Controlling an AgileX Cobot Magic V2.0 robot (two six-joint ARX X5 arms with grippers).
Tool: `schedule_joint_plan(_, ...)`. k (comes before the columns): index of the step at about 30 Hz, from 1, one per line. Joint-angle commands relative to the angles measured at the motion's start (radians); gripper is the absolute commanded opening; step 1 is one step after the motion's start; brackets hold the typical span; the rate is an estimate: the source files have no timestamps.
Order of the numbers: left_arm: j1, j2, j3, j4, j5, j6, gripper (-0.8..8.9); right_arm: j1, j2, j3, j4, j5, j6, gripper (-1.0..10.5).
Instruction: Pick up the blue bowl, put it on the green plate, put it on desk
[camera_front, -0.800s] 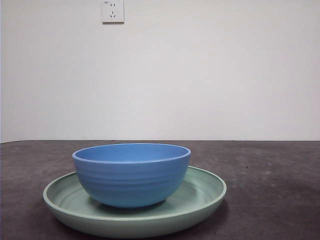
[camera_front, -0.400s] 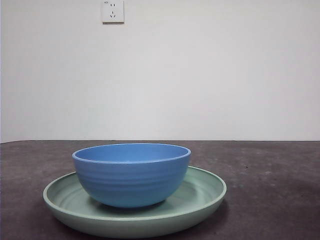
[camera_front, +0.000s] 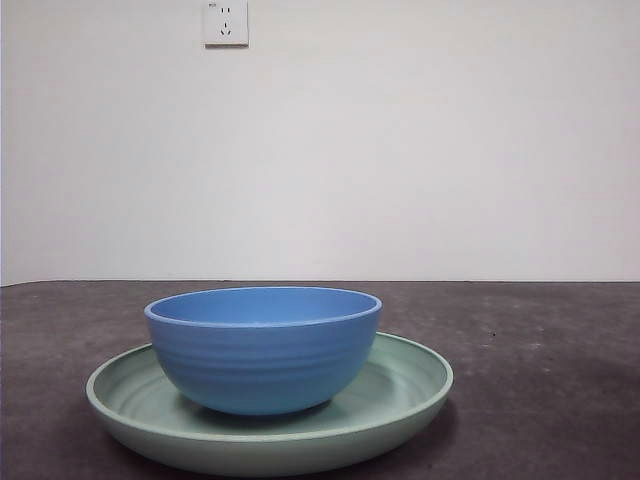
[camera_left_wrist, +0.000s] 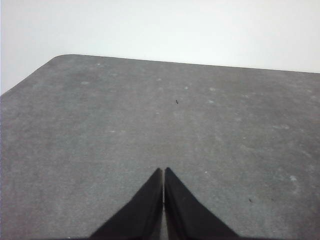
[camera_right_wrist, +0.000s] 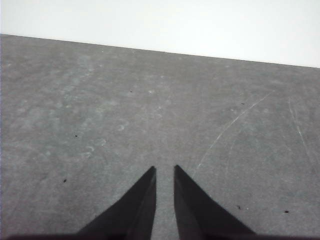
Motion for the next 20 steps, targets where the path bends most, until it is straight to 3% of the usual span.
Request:
schedule_joint_plan(1, 0.001, 0.0, -0.021, 0.014, -0.002, -0.003, 0.07, 0.001, -0.002, -0.005, -0.004, 0.001, -0.011, 0.5)
schedule_joint_plan(20, 0.001, 0.0, -0.021, 0.014, -0.002, -0.003, 0.07, 0.0, -0.002, -0.005, 0.003, 0.001, -0.011, 0.5)
